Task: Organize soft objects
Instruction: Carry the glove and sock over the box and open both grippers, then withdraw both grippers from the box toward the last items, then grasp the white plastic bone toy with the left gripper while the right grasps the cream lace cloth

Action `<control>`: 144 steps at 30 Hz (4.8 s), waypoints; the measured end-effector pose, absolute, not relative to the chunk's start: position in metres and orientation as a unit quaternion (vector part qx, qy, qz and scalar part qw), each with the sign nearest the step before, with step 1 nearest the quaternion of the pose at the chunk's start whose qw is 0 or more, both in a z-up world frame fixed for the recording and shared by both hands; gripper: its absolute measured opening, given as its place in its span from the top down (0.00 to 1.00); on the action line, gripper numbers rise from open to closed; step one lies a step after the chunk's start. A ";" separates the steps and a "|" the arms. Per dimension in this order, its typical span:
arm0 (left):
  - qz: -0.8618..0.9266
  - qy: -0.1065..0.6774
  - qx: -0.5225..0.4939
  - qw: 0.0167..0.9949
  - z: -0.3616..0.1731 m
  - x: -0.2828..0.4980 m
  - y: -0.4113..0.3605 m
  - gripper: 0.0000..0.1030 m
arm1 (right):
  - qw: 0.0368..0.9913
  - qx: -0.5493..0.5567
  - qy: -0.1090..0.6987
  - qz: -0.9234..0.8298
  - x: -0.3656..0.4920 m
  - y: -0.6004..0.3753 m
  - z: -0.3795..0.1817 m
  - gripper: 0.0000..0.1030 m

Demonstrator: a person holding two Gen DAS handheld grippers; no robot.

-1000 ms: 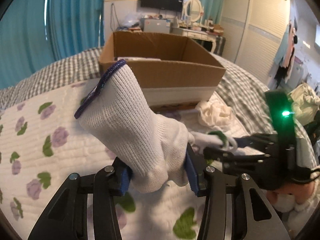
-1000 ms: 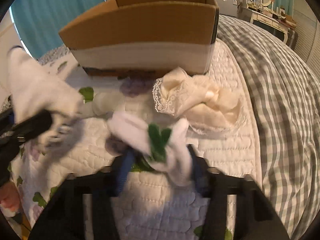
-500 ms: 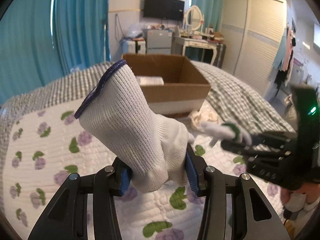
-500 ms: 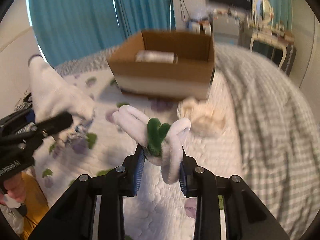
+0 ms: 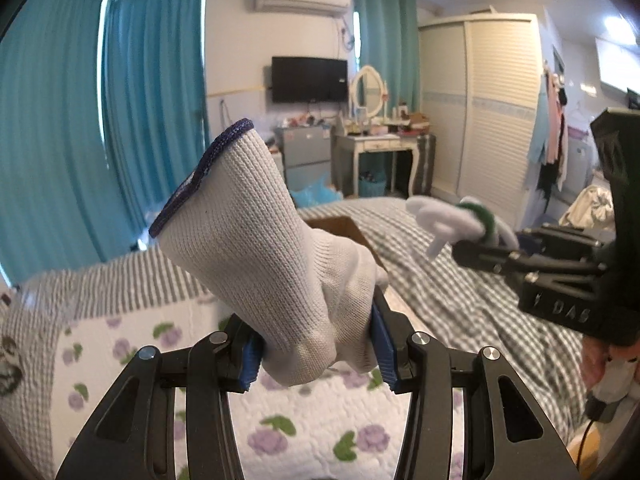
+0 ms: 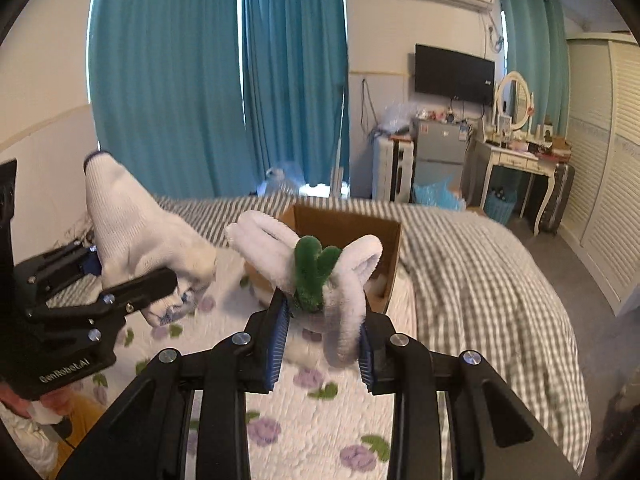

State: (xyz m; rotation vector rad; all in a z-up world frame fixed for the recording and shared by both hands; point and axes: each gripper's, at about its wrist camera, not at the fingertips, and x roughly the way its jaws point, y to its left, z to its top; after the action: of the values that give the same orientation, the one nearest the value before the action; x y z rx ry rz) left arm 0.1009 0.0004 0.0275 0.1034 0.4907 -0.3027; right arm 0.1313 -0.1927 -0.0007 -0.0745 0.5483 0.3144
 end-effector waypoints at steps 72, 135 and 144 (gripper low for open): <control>-0.030 0.032 0.031 0.999 0.171 0.042 -0.005 0.10 | 0.983 -0.065 0.139 0.104 0.081 -0.226 0.151 0.01; -0.012 0.456 -0.021 0.890 -0.192 0.226 -0.054 0.61 | 0.899 -0.002 0.411 0.155 0.282 -0.246 -0.226 0.78; -0.039 0.437 -0.017 0.898 -0.161 0.194 -0.036 0.86 | 0.906 -0.004 0.397 0.147 0.247 -0.242 -0.197 0.79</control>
State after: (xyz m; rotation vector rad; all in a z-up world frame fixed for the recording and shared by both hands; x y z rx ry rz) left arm 0.1937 -0.0361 -0.1613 -0.0348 0.9050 -0.0817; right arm 0.2475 -0.2424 -0.1971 -0.0092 0.8209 0.3042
